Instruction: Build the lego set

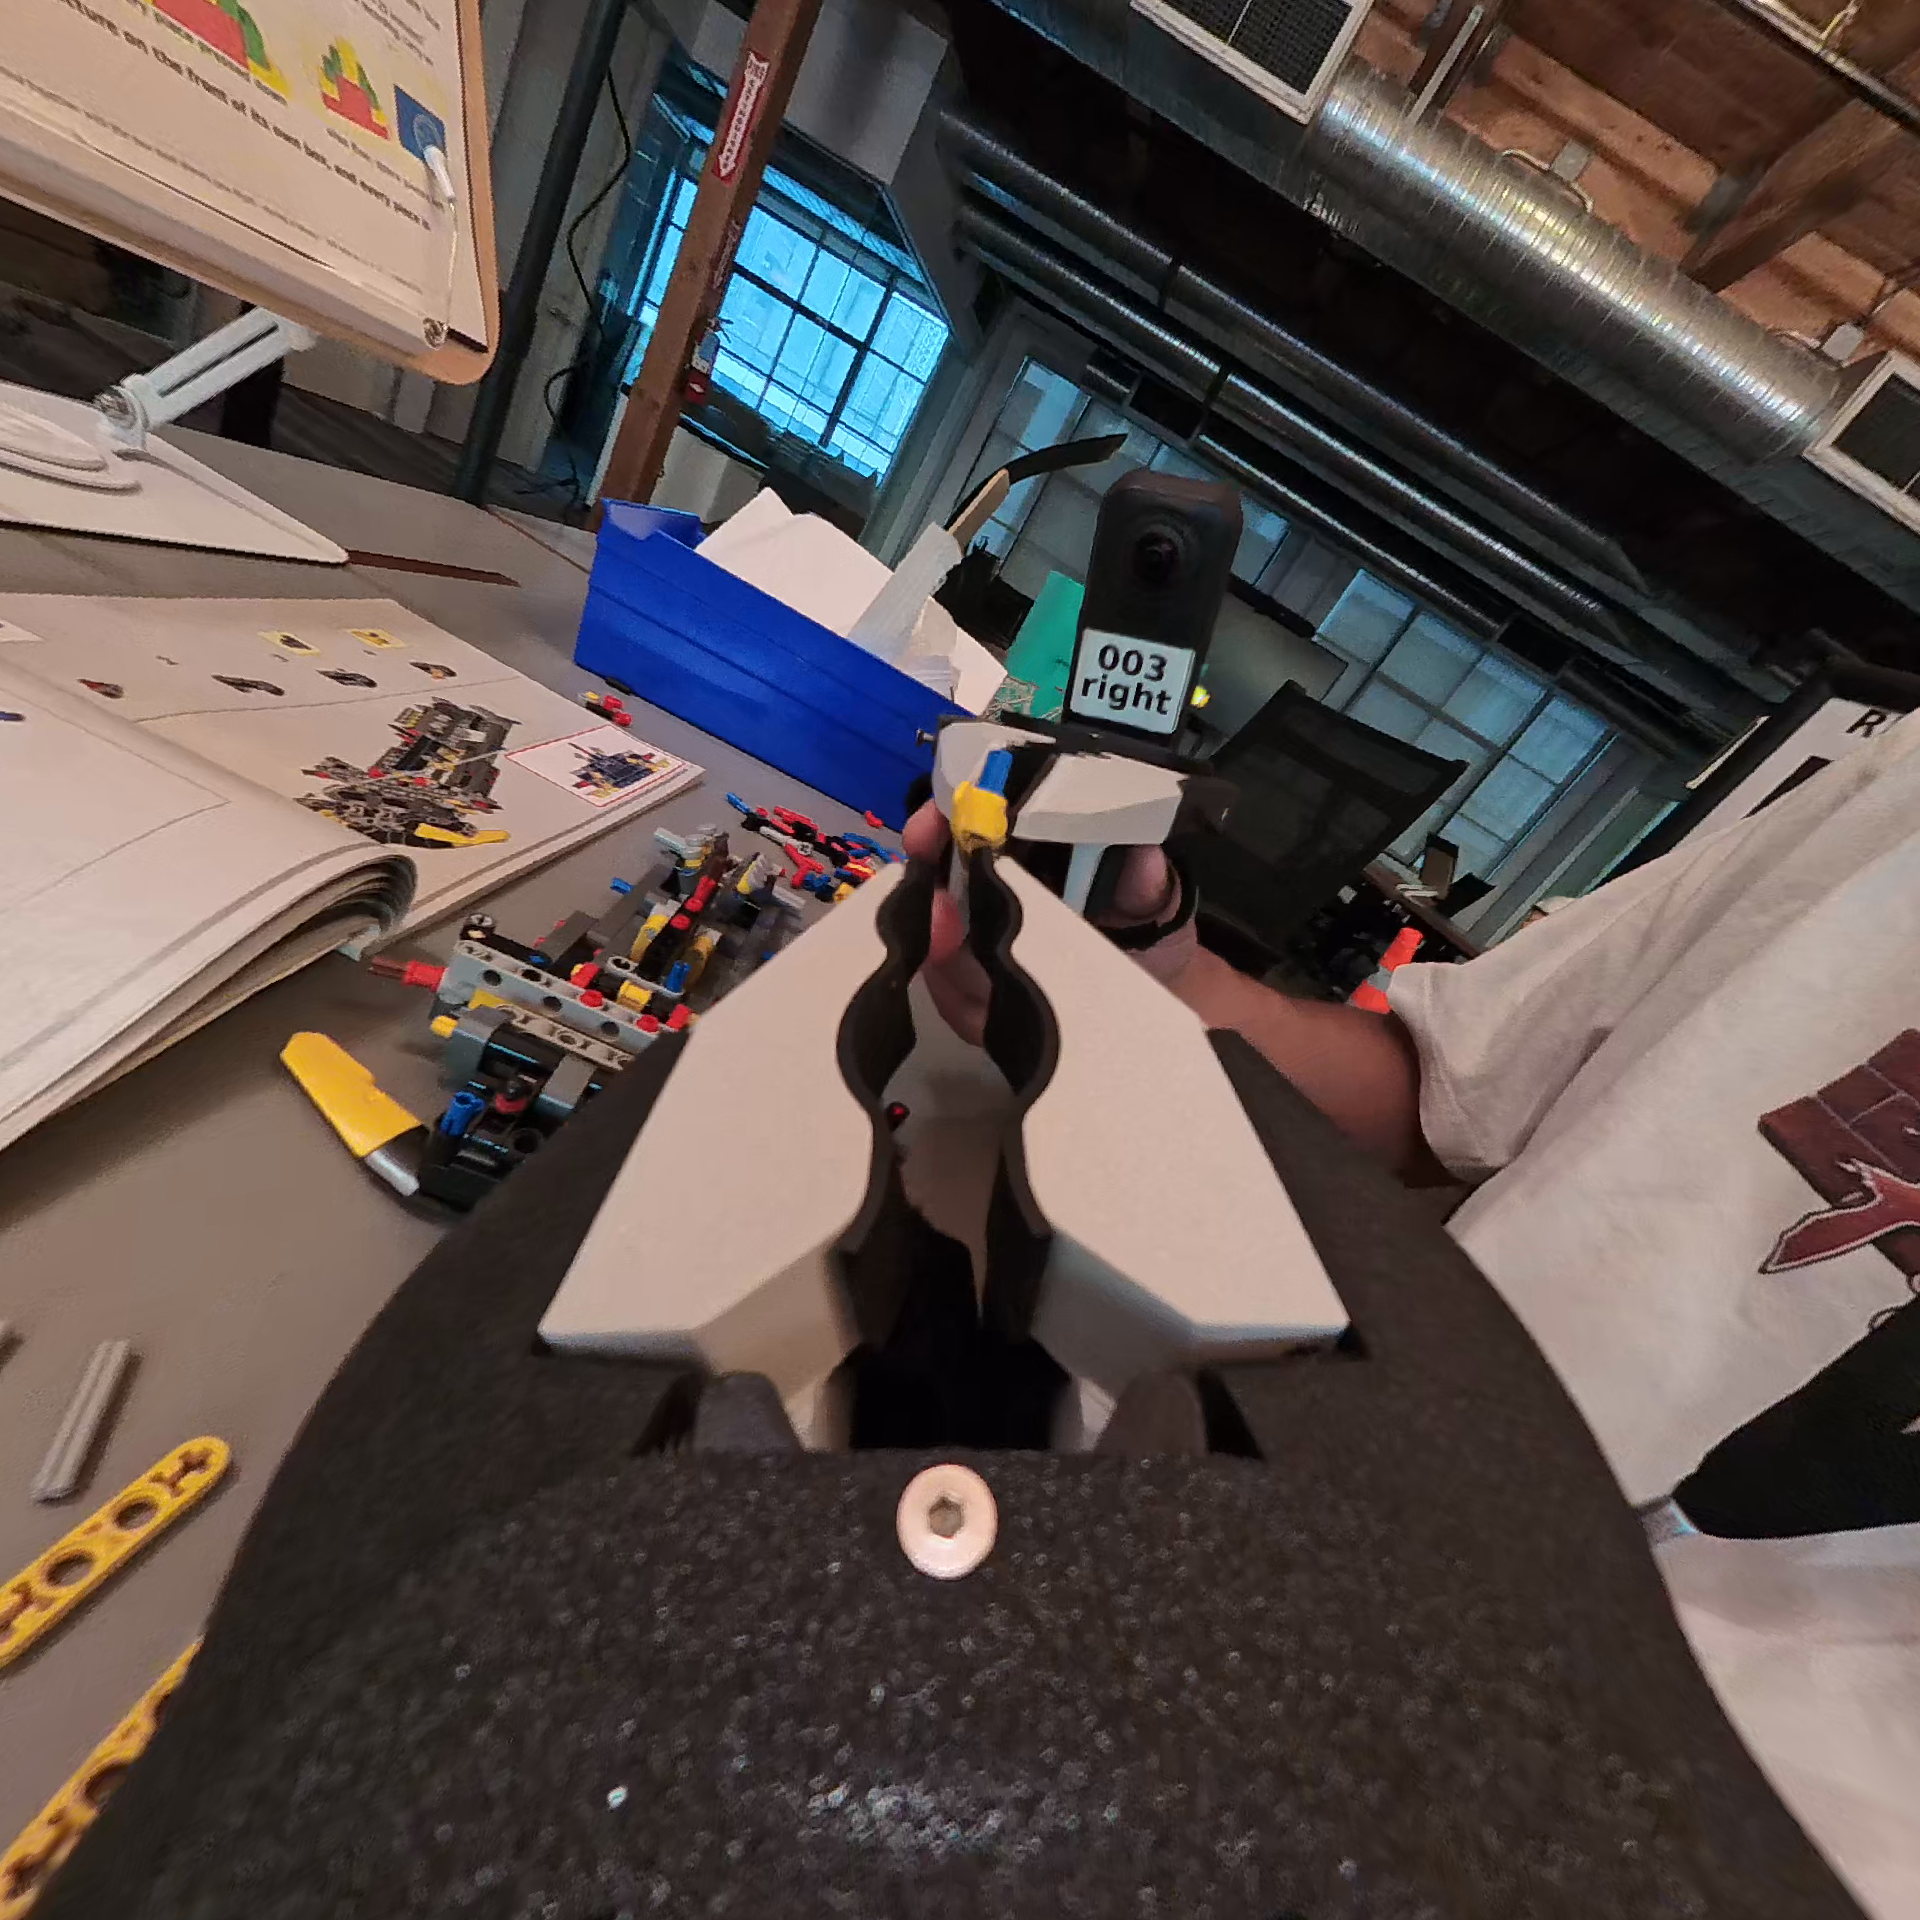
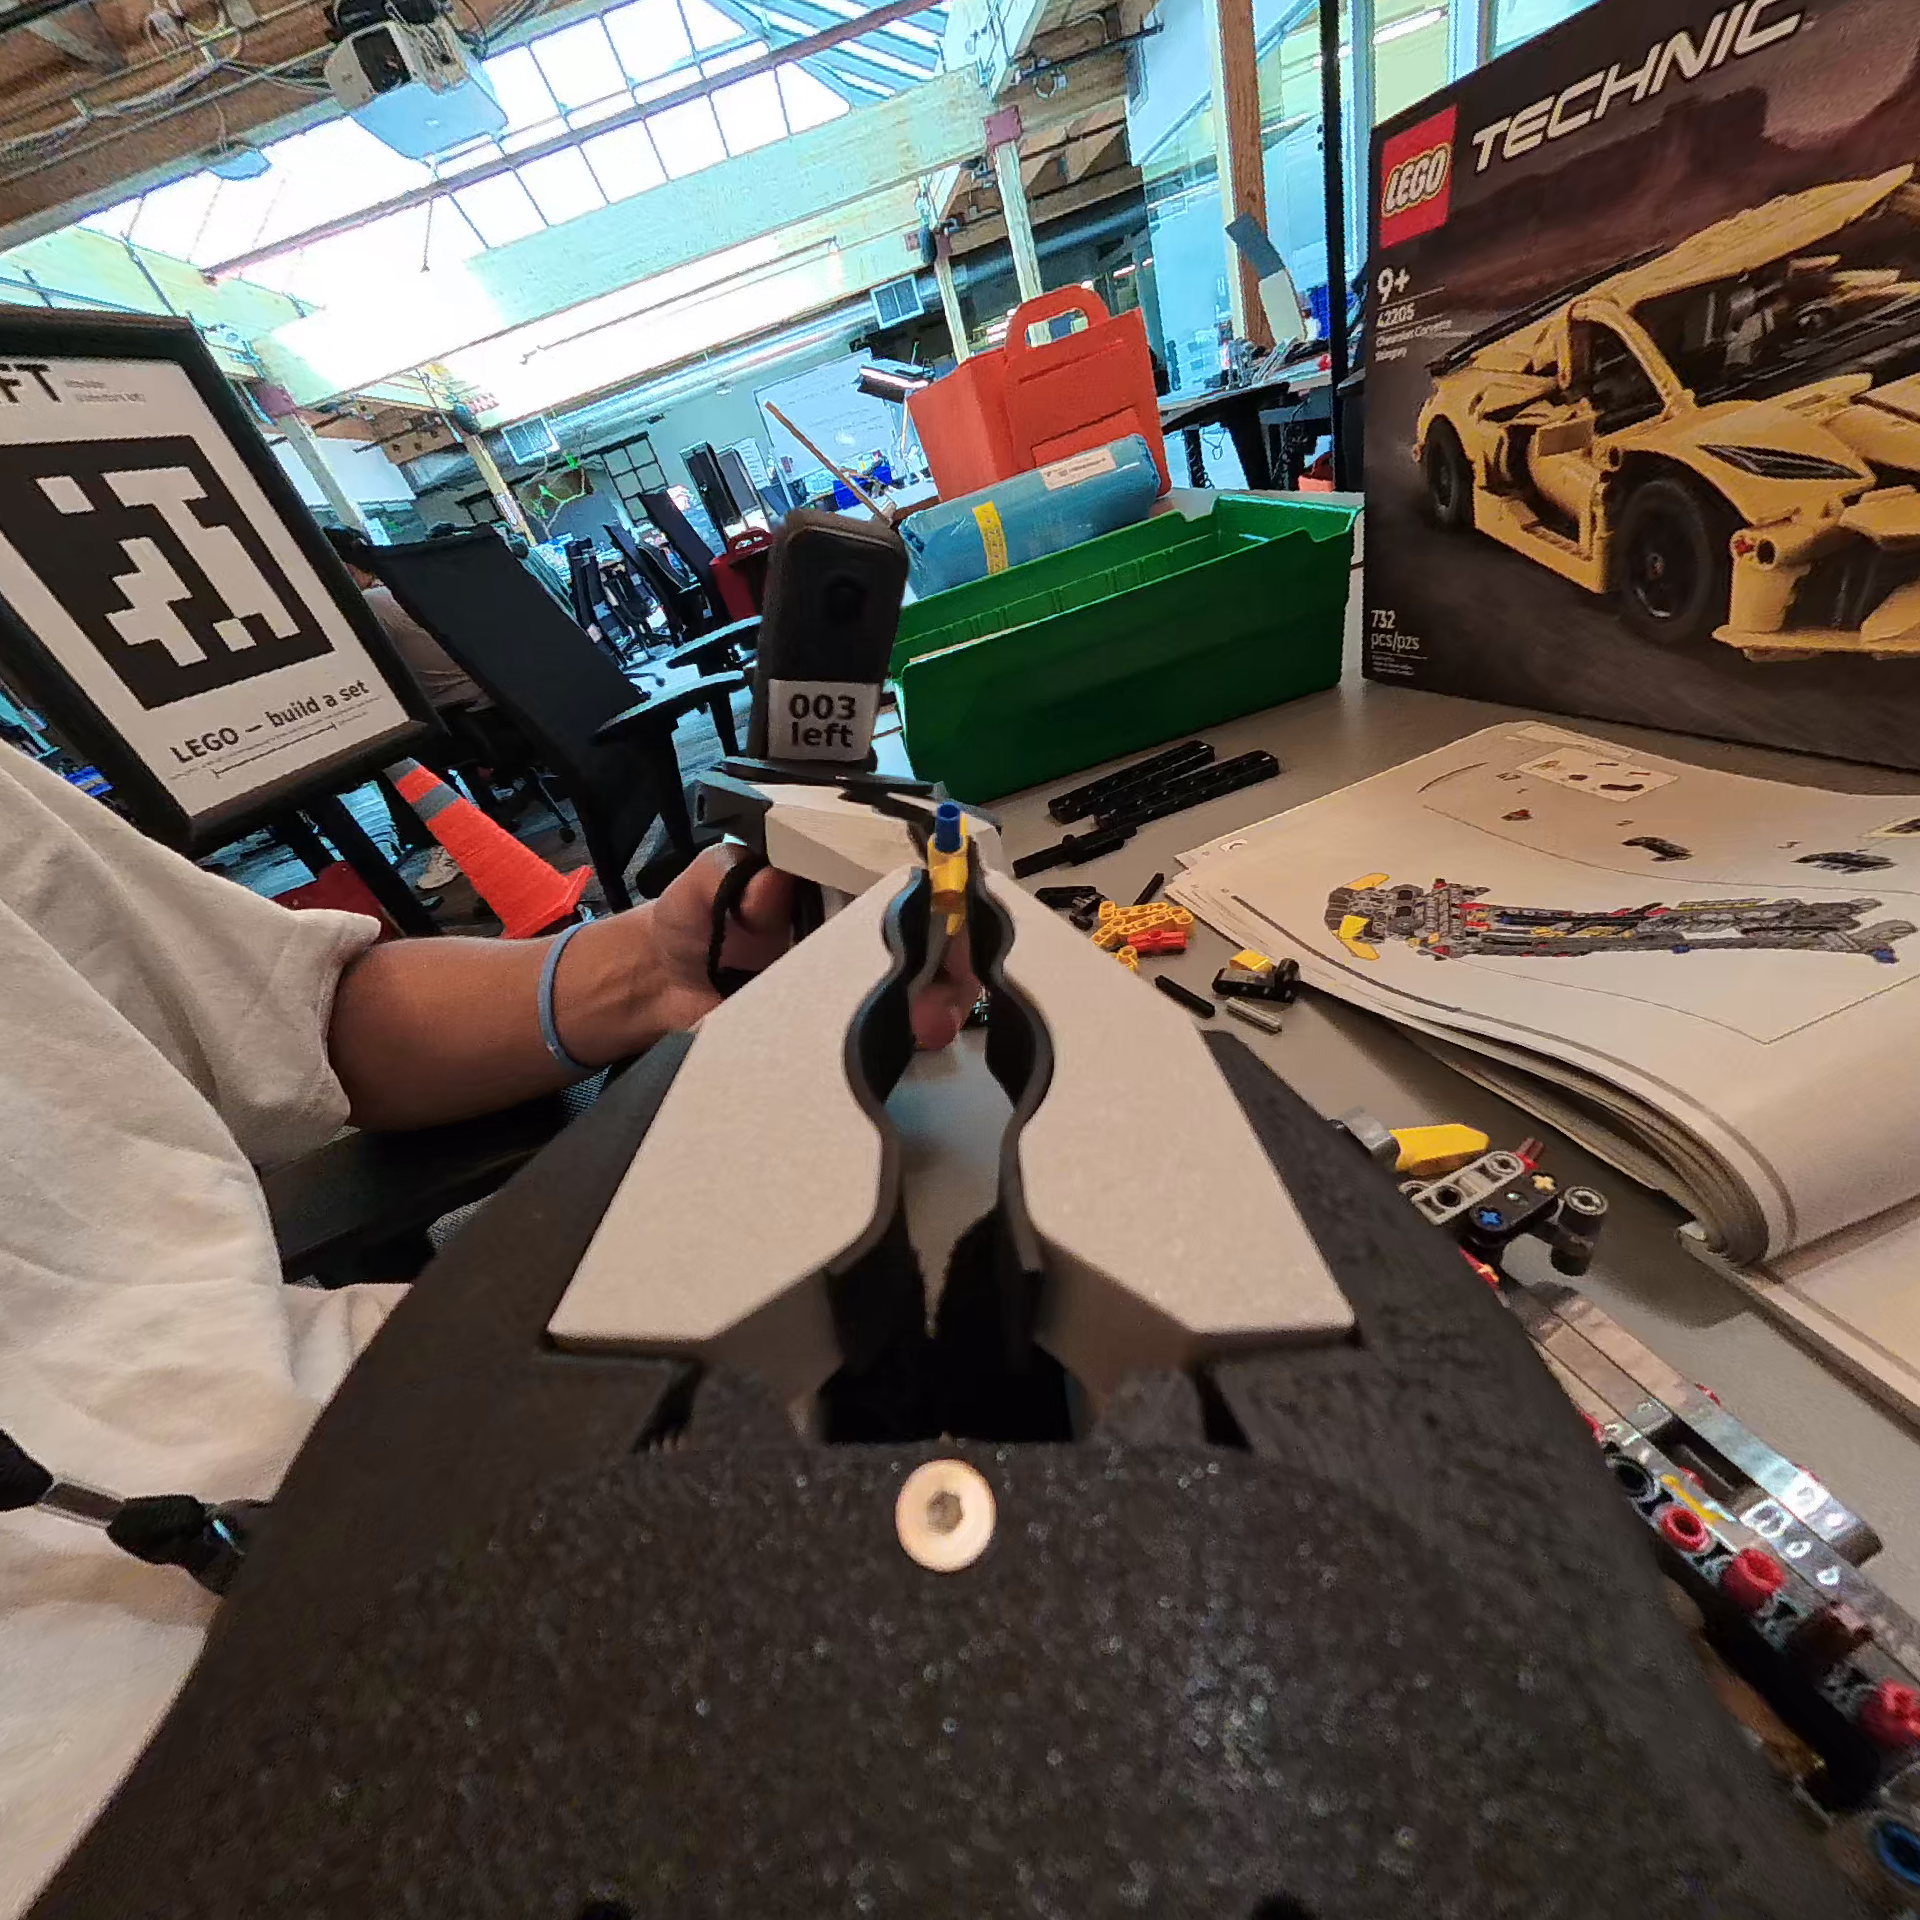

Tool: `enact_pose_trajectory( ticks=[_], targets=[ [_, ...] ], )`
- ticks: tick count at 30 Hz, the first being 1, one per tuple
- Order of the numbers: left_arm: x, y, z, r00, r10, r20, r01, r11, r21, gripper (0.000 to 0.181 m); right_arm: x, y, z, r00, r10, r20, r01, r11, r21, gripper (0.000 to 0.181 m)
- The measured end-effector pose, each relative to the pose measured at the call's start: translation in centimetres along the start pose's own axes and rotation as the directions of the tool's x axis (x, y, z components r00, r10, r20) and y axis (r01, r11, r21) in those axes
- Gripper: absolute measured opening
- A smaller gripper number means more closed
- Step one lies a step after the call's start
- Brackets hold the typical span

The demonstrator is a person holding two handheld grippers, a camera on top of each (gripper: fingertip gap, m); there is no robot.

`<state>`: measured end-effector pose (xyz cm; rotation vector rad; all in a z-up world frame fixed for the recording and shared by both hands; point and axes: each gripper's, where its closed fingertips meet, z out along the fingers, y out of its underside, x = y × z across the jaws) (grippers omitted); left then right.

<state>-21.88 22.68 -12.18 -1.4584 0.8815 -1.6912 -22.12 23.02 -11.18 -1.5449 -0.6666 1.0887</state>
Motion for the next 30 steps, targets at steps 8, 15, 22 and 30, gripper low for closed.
enact_pose_trajectory(
  ticks=[8,15,22,30],
  targets=[
    [-1.4,-0.8,-0.7,0.969,0.189,0.161,-0.192,0.981,0.009,0.005,4.8,1.0,-1.3,0.920,-0.212,-0.329,0.177,0.975,-0.133,0.006],
    [-2.0,-0.5,-0.6,0.931,0.289,0.223,-0.287,0.957,-0.043,0.005,5.7,2.4,-1.0,0.694,-0.586,-0.418,0.444,0.806,-0.391,0.006],
    [-2.6,-0.3,-0.6,0.902,0.342,0.264,-0.333,0.940,-0.079,0.004,5.1,2.8,-0.6,0.400,-0.847,-0.350,0.634,0.532,-0.562,0.006],
    [-2.8,0.3,-0.4,0.890,0.367,0.272,-0.348,0.930,-0.119,0.011,4.1,2.7,0.0,0.208,-0.935,-0.286,0.706,0.346,-0.618,0.006]
  ],
)
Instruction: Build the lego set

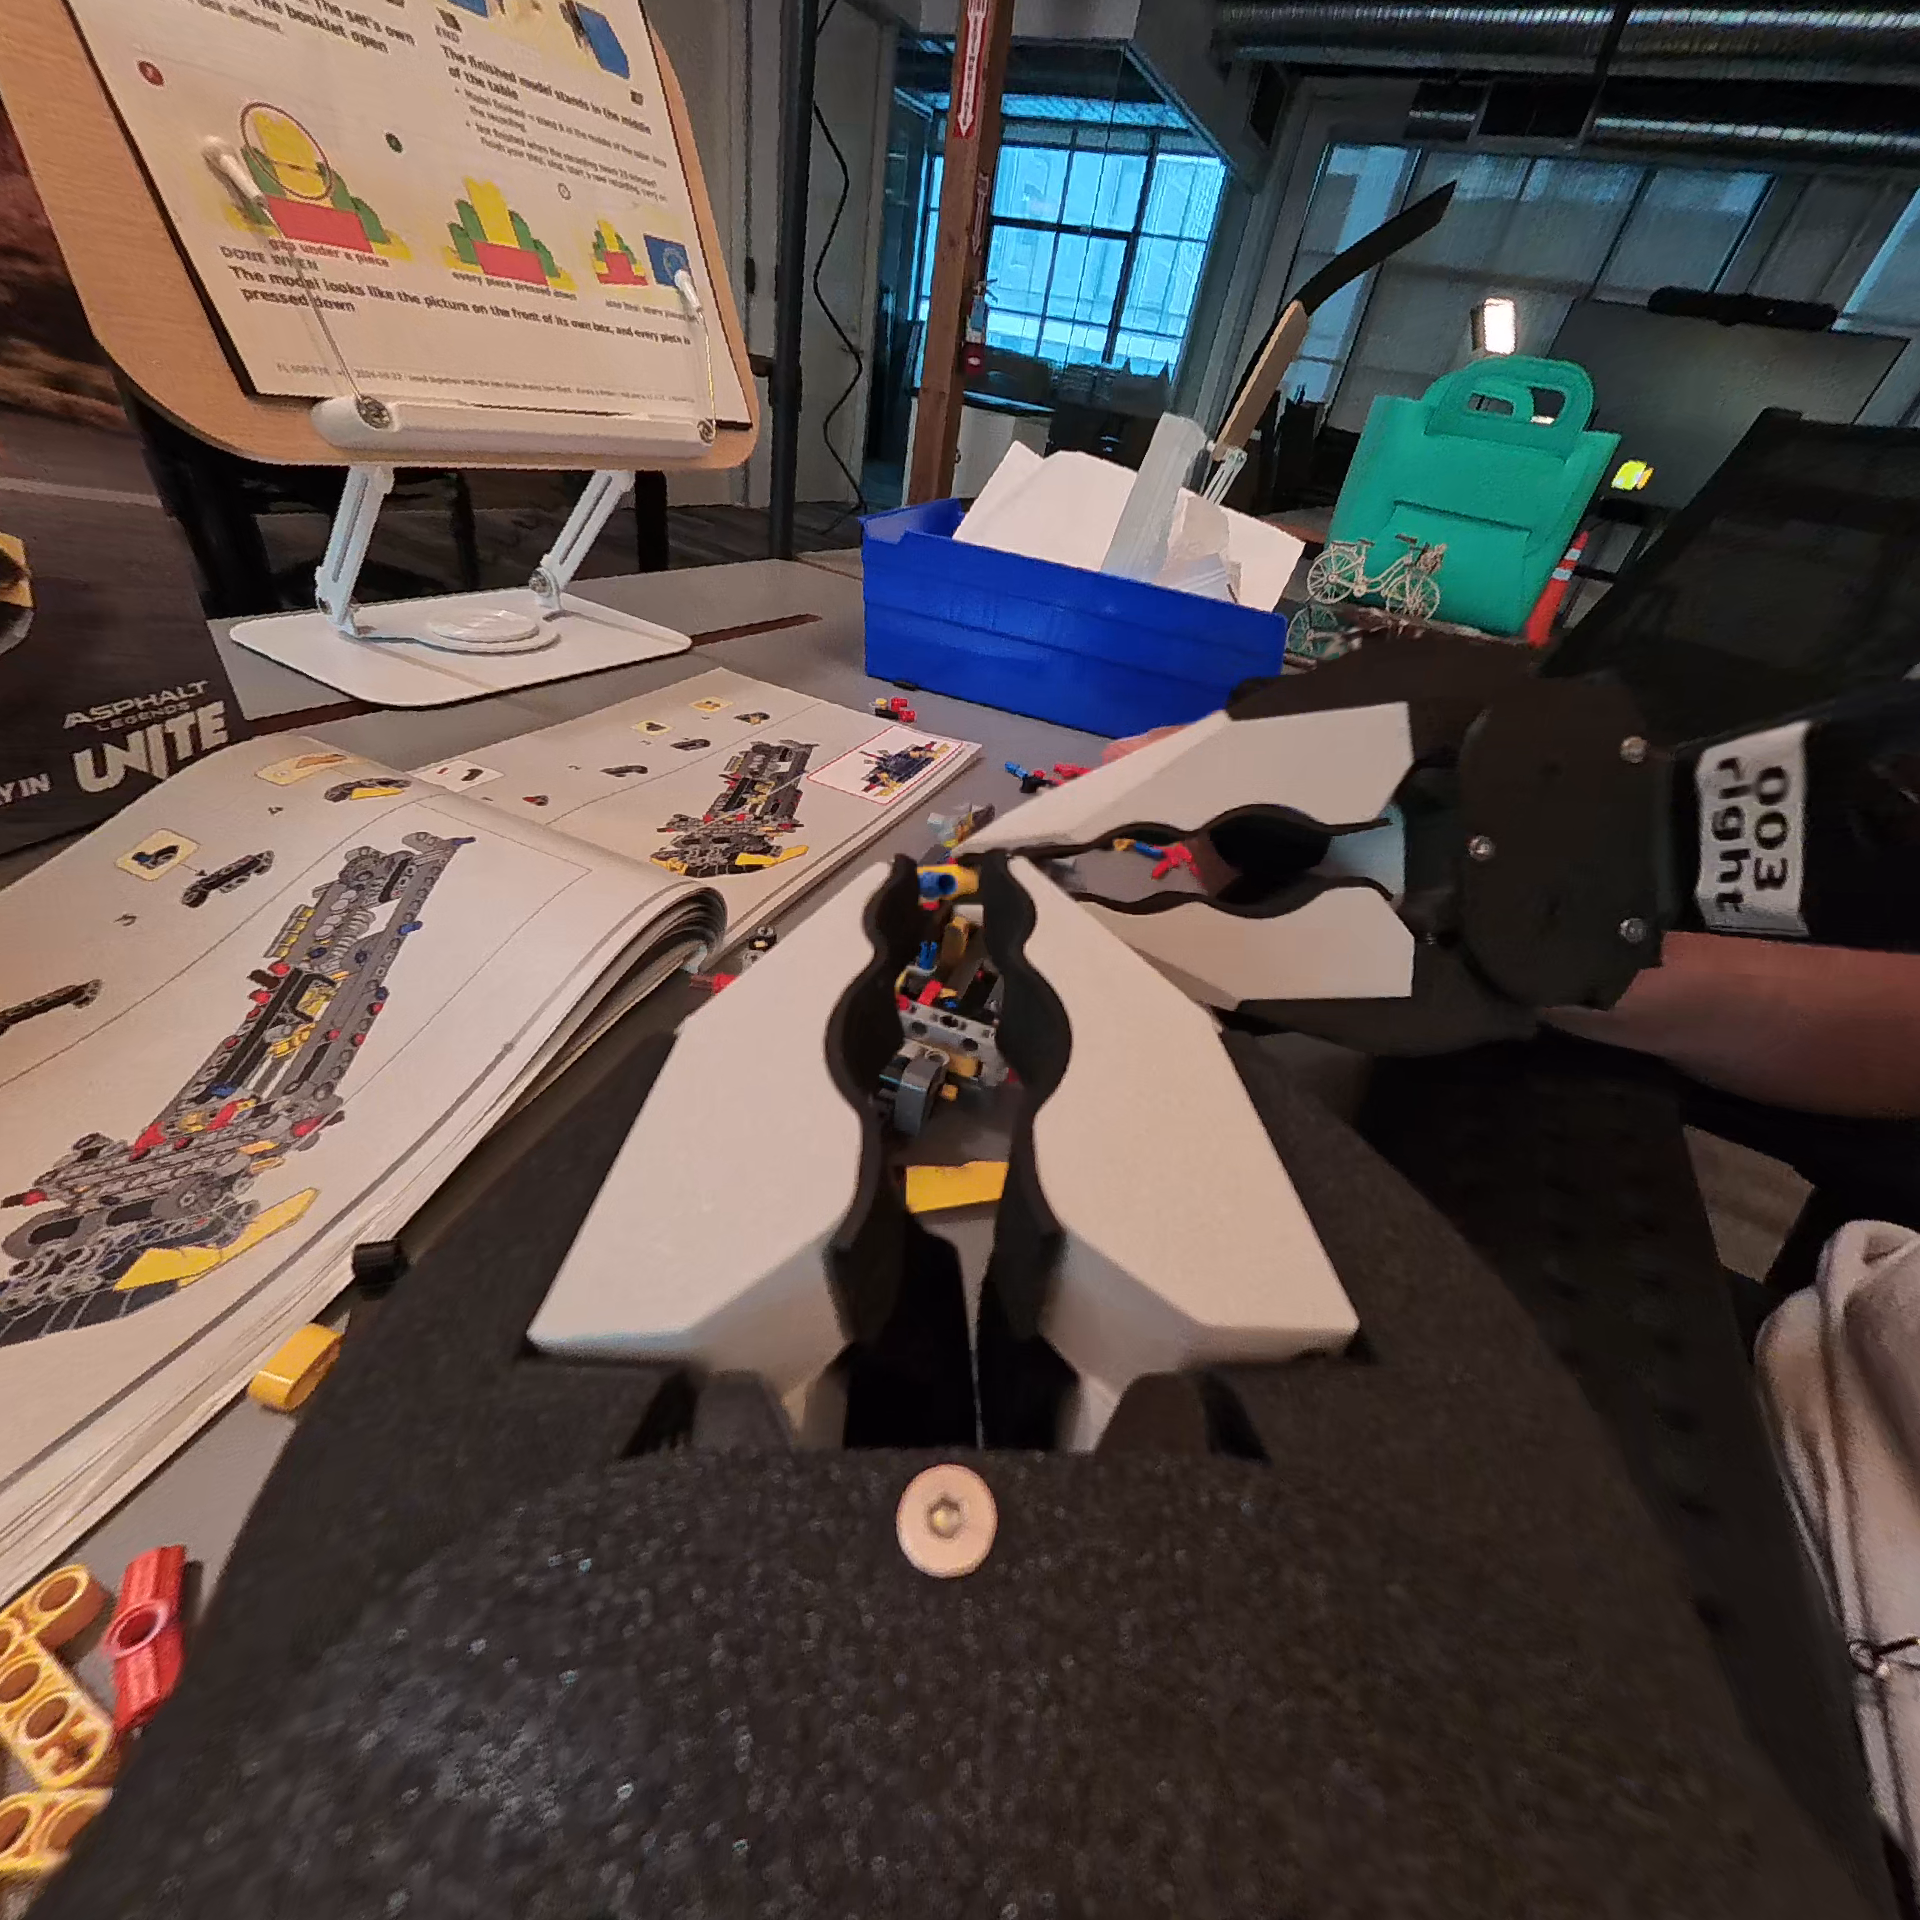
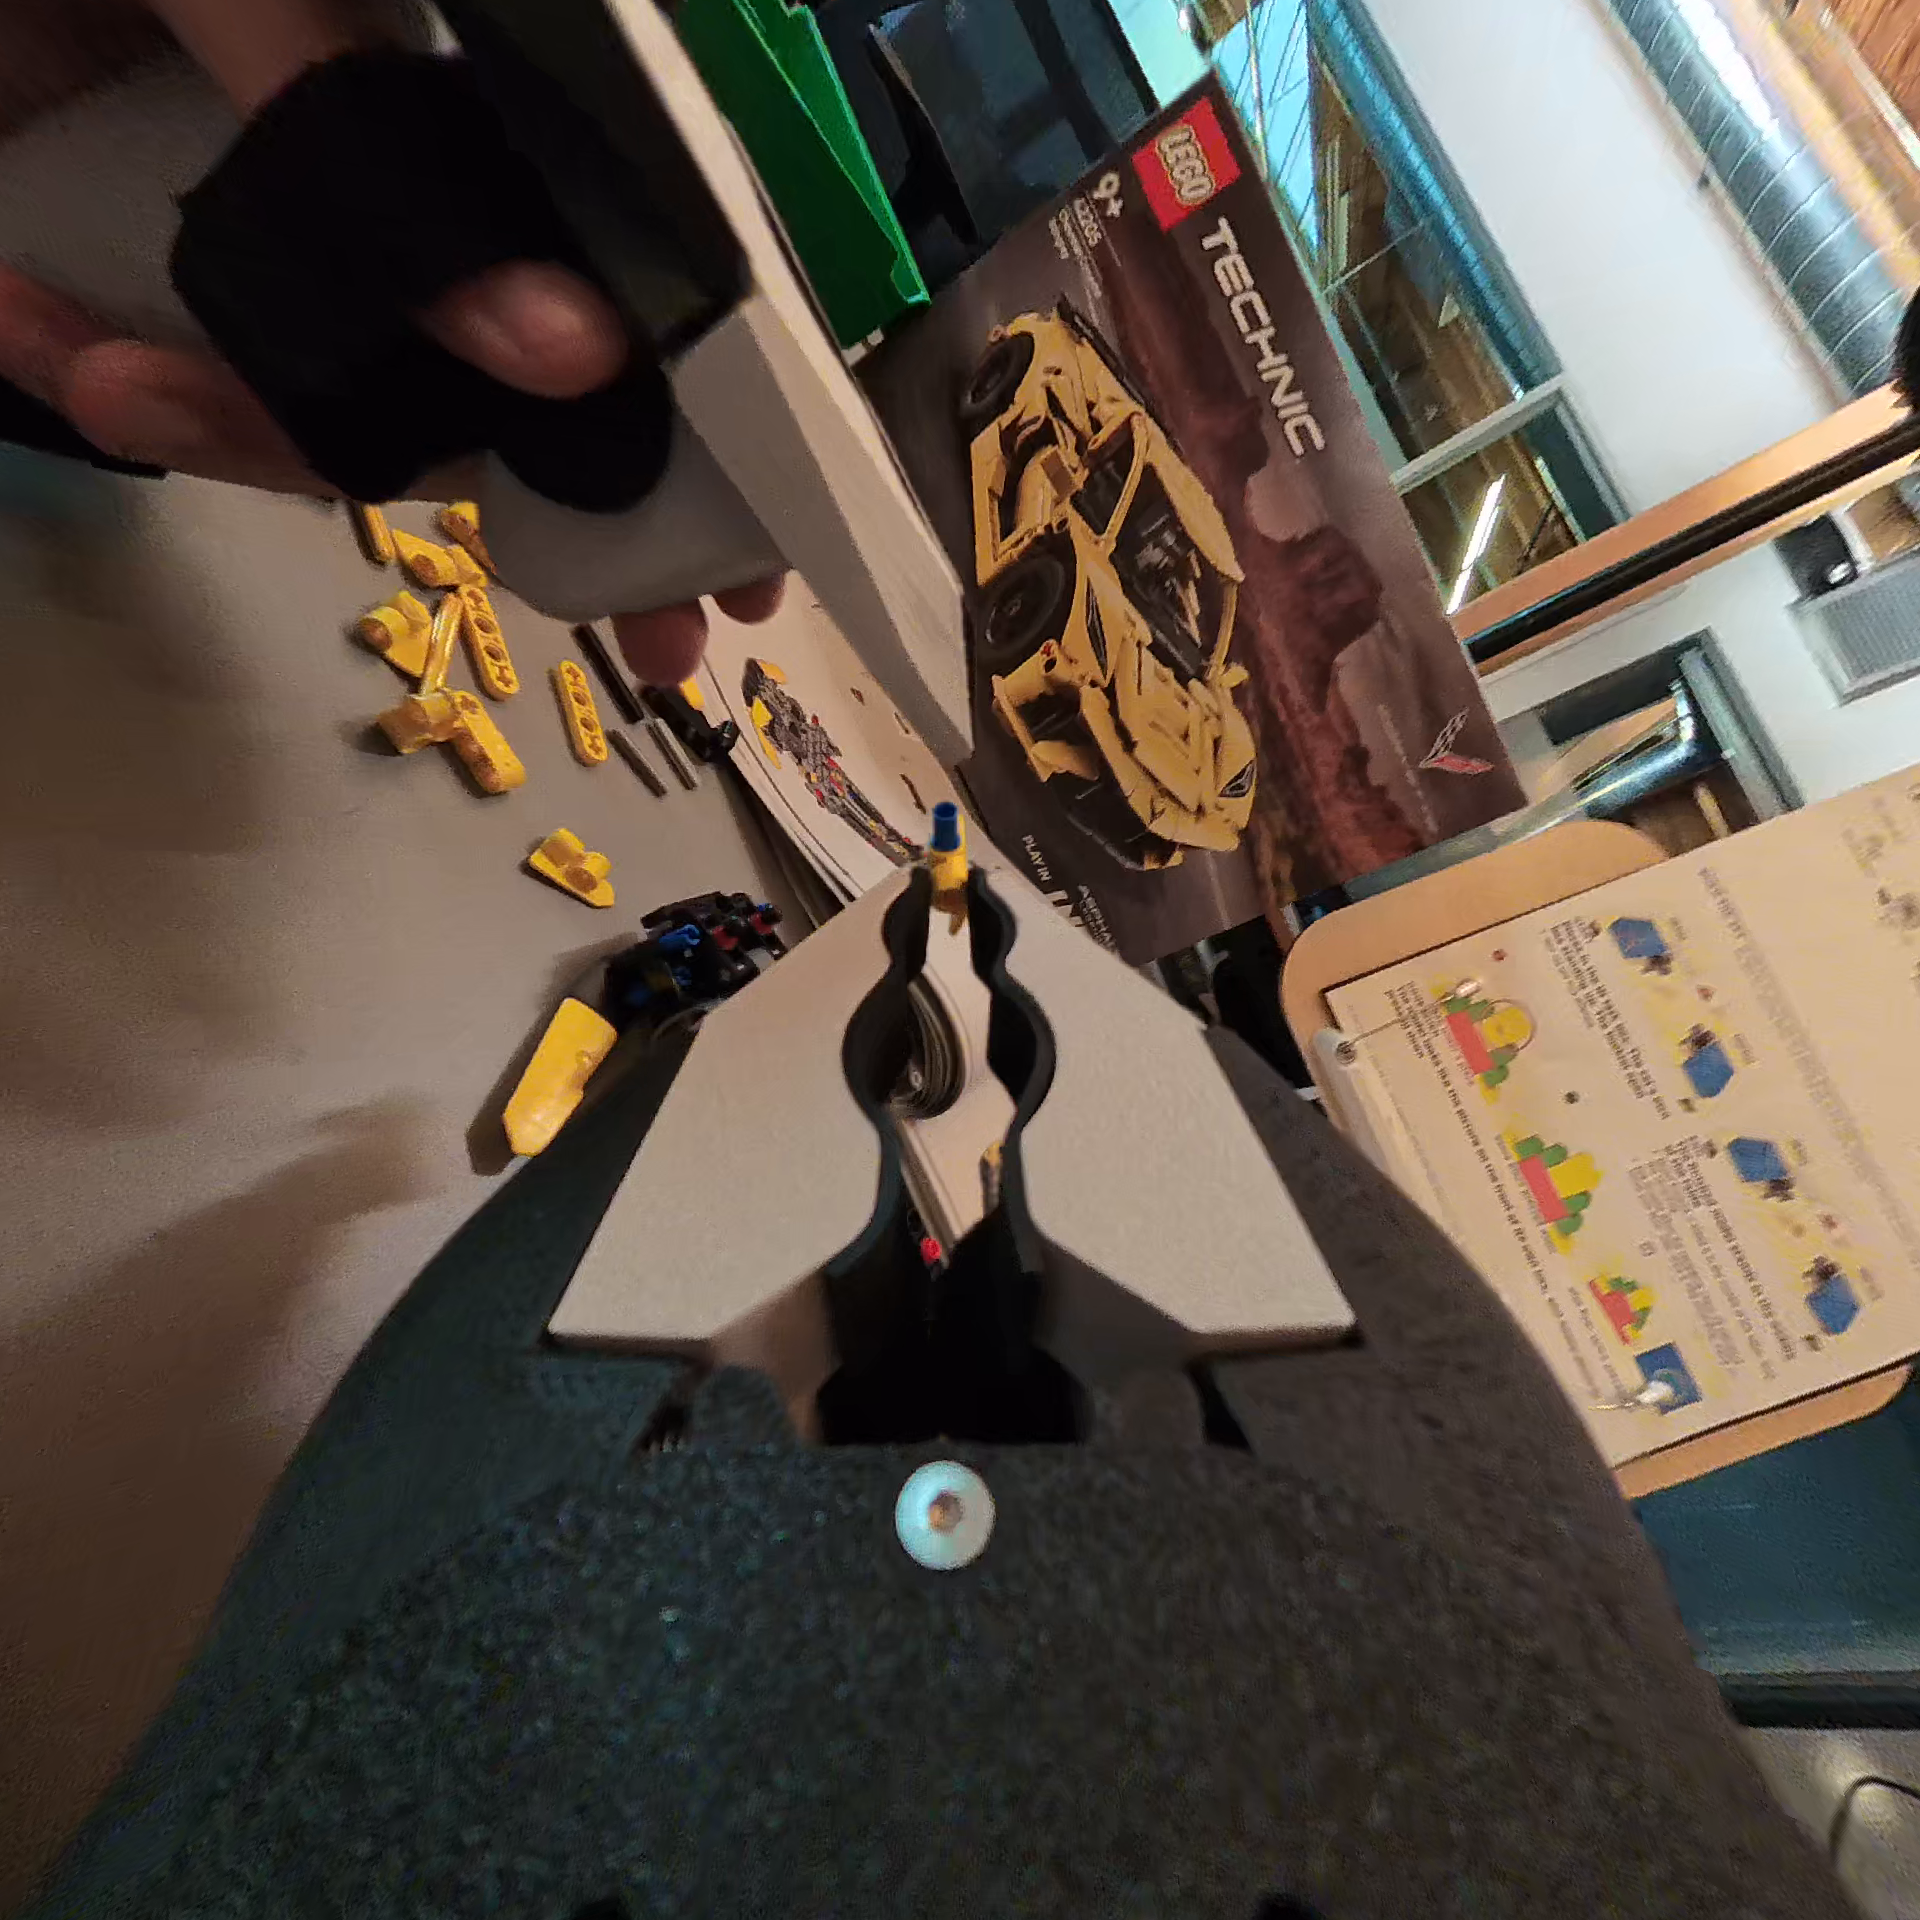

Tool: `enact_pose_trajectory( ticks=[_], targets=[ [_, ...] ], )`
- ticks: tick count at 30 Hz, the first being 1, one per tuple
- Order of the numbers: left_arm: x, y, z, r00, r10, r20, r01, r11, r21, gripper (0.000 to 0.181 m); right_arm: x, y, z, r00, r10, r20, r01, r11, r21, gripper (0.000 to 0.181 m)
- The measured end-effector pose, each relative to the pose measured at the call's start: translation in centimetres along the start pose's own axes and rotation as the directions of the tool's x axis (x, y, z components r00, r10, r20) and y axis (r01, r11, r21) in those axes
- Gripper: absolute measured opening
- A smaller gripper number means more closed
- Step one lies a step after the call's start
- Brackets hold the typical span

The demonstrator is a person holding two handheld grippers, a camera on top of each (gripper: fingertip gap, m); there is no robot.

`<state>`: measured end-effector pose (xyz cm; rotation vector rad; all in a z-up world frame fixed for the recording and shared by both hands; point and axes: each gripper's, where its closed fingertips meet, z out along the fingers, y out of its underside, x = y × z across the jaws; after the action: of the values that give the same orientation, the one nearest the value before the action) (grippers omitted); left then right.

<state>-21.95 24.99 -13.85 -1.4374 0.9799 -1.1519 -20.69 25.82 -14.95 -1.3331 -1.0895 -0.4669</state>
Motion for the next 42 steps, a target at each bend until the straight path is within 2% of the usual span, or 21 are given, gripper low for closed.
enact_pose_trajectory(
  ticks=[3,5,7,10,13,15,16,21,28,30,38,42],
  targets=[
    [0.0,0.5,0.2,0.999,0.032,0.013,-0.031,0.999,-0.033,0.013,0.0,-0.5,-0.1,0.999,-0.046,-0.021,0.047,0.999,0.015,0.006],
    [0.3,0.5,0.3,0.999,0.048,0.006,-0.048,0.998,-0.032,0.015,0.1,-0.9,-0.3,1.000,-0.009,-0.017,0.009,0.999,0.046,0.006],
    [0.6,0.0,0.1,0.999,0.035,-0.011,-0.035,0.999,-0.002,0.016,0.3,-1.3,-0.5,0.995,0.093,0.030,-0.095,0.991,0.094,0.006],
    [0.9,-0.8,-0.3,0.998,-0.034,-0.057,0.036,0.998,0.043,0.021,1.2,-1.8,-1.0,0.952,0.285,0.114,-0.301,0.940,0.160,0.006],
    [1.4,-1.7,-0.6,0.984,-0.122,-0.130,0.134,0.988,0.083,0.023,1.7,-3.1,-2.0,0.841,0.462,0.282,-0.526,0.820,0.226,0.006],
    [1.6,-2.3,-0.9,0.969,-0.175,-0.176,0.196,0.975,0.107,0.023,2.1,-4.3,-2.9,0.773,0.511,0.376,-0.620,0.735,0.275,0.006],
    [1.7,-2.5,-1.0,0.961,-0.198,-0.196,0.223,0.968,0.115,0.016,2.3,-4.5,-3.2,0.744,0.530,0.406,-0.653,0.705,0.277,0.006],
    [2.2,-3.1,-1.4,0.943,-0.223,-0.248,0.261,0.956,0.131,0.009,2.9,-5.0,-3.6,0.653,0.583,0.483,-0.744,0.611,0.270,0.006],
    [4.0,-3.1,-1.3,0.926,-0.194,-0.323,0.242,0.964,0.114,0.012,3.6,-5.7,-4.6,0.416,0.625,0.661,-0.897,0.402,0.184,0.006],
    [4.4,-3.2,-1.3,0.924,-0.183,-0.335,0.235,0.964,0.121,0.011,3.7,-5.8,-4.6,0.389,0.627,0.675,-0.909,0.379,0.172,0.006],
    [4.8,-3.2,-1.3,0.924,-0.165,-0.344,0.220,0.967,0.126,0.003,2.5,-6.2,-4.5,0.352,0.608,0.711,-0.915,0.384,0.124,0.006],
    [4.1,-3.4,-1.4,0.951,-0.113,-0.287,0.164,0.974,0.159,0.000,2.2,-5.8,-4.0,0.298,0.627,0.720,-0.930,0.361,0.070,0.006]
  ],
)
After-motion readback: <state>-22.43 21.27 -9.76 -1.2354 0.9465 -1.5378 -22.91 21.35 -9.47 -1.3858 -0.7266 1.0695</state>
